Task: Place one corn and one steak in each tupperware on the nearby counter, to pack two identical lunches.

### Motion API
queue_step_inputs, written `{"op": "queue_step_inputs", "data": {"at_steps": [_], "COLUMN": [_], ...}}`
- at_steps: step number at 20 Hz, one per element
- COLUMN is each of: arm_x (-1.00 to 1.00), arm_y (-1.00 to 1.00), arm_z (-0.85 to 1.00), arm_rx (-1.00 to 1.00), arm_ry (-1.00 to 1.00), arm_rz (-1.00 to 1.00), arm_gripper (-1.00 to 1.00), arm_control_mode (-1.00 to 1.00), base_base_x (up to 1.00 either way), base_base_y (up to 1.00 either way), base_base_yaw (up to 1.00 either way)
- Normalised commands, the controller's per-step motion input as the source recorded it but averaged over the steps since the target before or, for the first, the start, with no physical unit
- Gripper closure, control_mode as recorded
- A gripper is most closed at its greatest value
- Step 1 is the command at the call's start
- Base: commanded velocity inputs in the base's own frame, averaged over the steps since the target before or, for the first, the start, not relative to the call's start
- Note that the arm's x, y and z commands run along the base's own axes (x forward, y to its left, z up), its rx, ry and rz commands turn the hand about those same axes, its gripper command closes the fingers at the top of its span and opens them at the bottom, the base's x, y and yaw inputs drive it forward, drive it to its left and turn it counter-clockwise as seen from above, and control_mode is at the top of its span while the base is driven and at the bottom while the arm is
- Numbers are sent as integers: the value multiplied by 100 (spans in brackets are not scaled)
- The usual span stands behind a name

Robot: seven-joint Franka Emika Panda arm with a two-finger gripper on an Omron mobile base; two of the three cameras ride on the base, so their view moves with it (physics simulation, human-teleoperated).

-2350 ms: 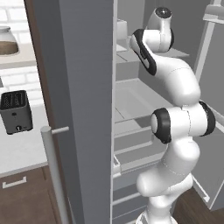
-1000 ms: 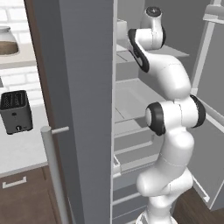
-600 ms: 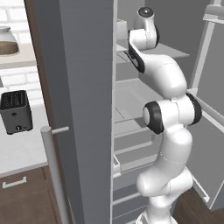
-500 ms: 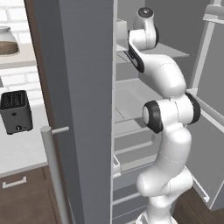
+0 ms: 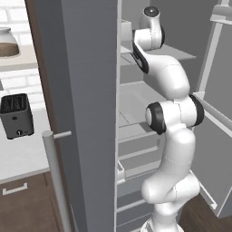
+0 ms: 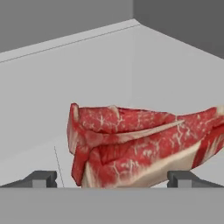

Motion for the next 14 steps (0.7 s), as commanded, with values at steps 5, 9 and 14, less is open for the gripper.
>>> {"op": "queue_step_inputs", "data": {"at_steps": [5,9,14], "arm_x": [0,4,30], "arm_y": [-12,2,13], "arm_z": [-9,-9,0], "arm_rx": [0,0,0], "arm_ry": [3,4,1], "arm_rz": [-1,0,0], "arm_gripper": [-100,-100,-100], "arm_control_mode": [-100,-100,-100], "base_base_x": [0,0,0], "base_base_y": [0,0,0], "base_base_yaw": [0,0,0]}}
